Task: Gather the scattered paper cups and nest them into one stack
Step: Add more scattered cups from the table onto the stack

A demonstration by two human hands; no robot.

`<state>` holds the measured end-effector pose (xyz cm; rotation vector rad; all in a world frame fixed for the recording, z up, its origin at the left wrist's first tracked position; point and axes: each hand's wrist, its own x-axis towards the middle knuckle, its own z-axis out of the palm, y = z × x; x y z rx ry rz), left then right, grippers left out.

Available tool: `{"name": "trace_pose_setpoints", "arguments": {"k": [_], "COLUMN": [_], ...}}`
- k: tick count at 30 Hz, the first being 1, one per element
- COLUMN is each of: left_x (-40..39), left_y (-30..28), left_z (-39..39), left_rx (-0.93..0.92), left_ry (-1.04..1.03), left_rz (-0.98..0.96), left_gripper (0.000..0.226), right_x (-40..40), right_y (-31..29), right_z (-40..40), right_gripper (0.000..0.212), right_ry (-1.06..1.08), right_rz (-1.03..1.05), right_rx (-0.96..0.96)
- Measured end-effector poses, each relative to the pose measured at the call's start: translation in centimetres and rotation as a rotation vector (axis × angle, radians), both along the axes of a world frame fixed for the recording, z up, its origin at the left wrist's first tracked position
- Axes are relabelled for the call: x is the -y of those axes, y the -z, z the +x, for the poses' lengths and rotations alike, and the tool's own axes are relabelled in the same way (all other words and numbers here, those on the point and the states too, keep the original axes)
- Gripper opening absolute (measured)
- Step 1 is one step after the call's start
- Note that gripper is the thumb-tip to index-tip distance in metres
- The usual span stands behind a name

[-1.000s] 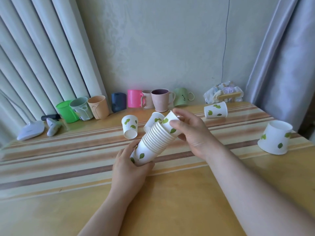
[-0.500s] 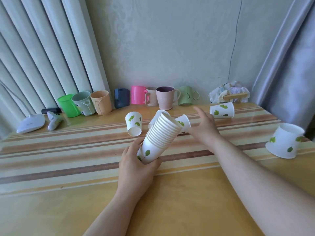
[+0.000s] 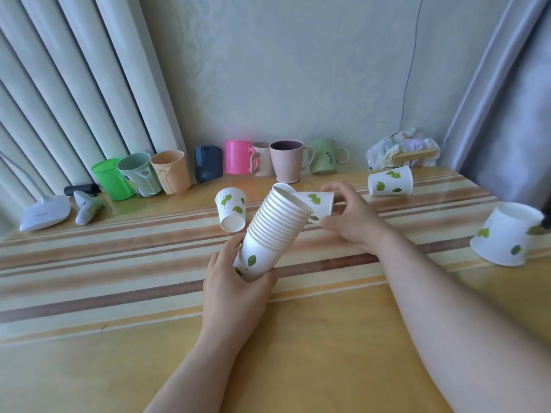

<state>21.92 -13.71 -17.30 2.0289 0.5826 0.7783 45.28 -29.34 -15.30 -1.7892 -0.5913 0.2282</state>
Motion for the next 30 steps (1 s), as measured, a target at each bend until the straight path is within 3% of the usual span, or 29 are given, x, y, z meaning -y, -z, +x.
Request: {"name": "trace_pose_setpoints", "arguments": {"k": [4,6,8,12,15,19,30], "left_x": [0.1,0.1,0.2,0.3,0.2,0.4,0.6], "left_y": [-0.3,-0.4,-0.5,-0.6,-0.6,-0.7,-1.1], "left_z": [-0.1,-0.2,-0.1,-0.1,-0.1,-0.3,-0.3], "left_rx": [-0.022,-0.025,-0.031,-0.032,-0.027,-0.036,-0.07], "left_ry": [-0.013,-0.019,-0.024,-0.02,-0.021,-0.014,-0.024], "left_rz": [-0.007,-0.006,-0.008,-0.02,-0.024,-0.021,-0.018], "left_gripper": [0.068,0.068,0.069,0.072,0.07,0.076,0.069], "right_x": [0.6,0.3,-0.1,-1.1,-2.0,-2.2,-3.2], "right_y": [-2.3,-3.5,-4.1,-3.8,-3.8,-5.0,-6.0], "right_z": [-0.3,-0.5,-0.7,-2.3,-3.3,-3.9,-5.9], "right_gripper": [0.035,0.019,0.022,0.047,0.049,0.072,0.08], "right_ry": [-0.035,-0.08,-0.151,-0.332,-0.293,-0.25,-0.269], "right_rz": [0.598,0.683,0.729,0.668,0.625,0.67,0.579], "right_rx": [-0.469,-0.525,-0.535,-0.54,-0.475,-0.456,-0.356]}}
